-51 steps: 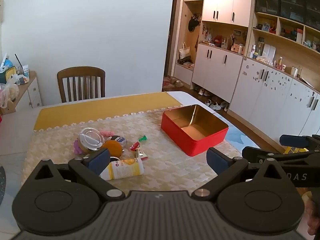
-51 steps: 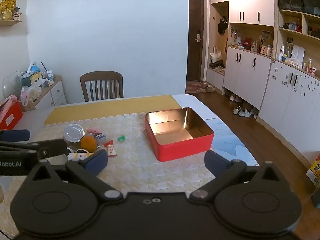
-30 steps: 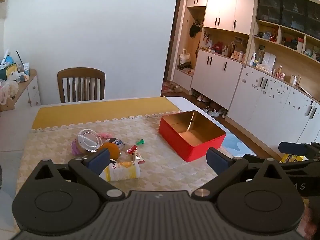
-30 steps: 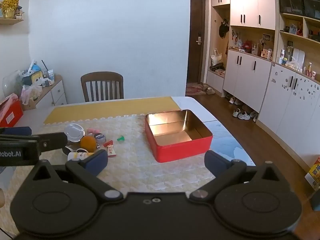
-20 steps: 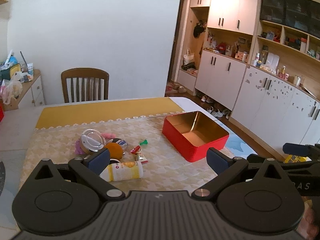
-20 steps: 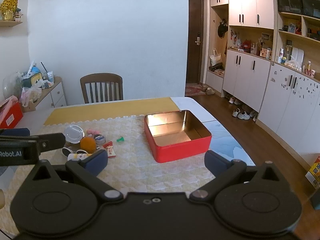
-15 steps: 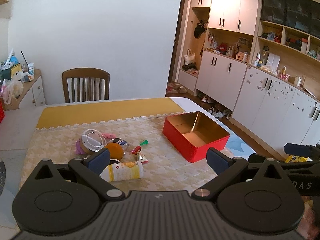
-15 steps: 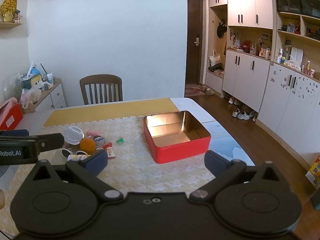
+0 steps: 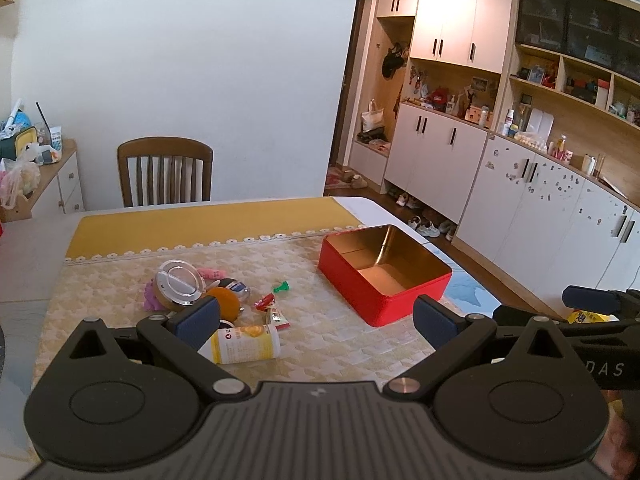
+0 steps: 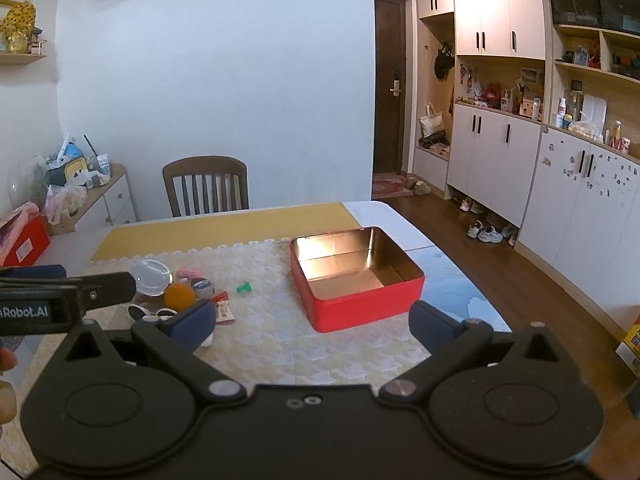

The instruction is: Organize rigid objects

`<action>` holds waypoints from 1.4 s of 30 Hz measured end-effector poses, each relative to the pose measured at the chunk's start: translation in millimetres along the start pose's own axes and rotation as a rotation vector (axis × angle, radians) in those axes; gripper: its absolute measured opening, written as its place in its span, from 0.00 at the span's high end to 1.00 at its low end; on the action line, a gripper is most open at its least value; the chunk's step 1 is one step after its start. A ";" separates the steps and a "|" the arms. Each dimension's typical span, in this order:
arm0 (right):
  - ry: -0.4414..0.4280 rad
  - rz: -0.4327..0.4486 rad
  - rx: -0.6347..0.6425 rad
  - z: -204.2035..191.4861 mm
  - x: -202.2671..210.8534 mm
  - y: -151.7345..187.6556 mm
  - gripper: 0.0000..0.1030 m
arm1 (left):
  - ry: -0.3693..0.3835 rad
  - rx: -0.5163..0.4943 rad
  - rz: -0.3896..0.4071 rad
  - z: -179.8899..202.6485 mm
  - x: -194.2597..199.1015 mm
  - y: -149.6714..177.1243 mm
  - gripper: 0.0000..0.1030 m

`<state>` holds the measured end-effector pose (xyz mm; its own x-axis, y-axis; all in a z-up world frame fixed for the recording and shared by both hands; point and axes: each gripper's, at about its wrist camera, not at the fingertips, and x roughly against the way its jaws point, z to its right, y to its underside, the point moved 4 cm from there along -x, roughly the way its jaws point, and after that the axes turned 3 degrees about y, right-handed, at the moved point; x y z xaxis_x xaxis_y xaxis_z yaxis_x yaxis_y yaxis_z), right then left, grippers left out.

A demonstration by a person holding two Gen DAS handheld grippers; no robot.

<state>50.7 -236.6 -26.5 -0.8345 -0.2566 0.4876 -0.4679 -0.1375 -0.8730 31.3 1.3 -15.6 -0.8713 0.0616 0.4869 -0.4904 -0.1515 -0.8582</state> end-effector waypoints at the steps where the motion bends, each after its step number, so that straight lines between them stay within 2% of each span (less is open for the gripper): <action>1: -0.001 0.000 0.000 0.0 -0.2 -0.3 0.00 | 0.000 0.001 0.002 -0.2 0.1 -0.2 0.00; 12: -0.023 0.006 0.002 -1.9 -2.9 0.3 0.00 | 0.018 -0.001 0.019 -3.8 -1.6 -2.4 0.00; 18: -0.034 0.007 0.013 -6.5 -6.4 -1.4 0.00 | 0.002 -0.027 0.025 -6.2 -3.9 -4.8 0.00; 28: -0.041 -0.002 0.024 -8.6 -18.0 -6.8 0.00 | 0.001 -0.009 0.034 -13.6 -11.2 -8.8 0.00; 42: -0.064 -0.010 0.048 -3.0 -36.9 -14.0 0.00 | -0.020 0.005 0.013 -12.7 -30.0 -10.9 0.00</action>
<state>87.2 -222.4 -32.2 -0.8086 -0.3157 0.4965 -0.4607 -0.1853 -0.8680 62.5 13.6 -22.9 -0.8770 0.0403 0.4788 -0.4788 -0.1568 -0.8638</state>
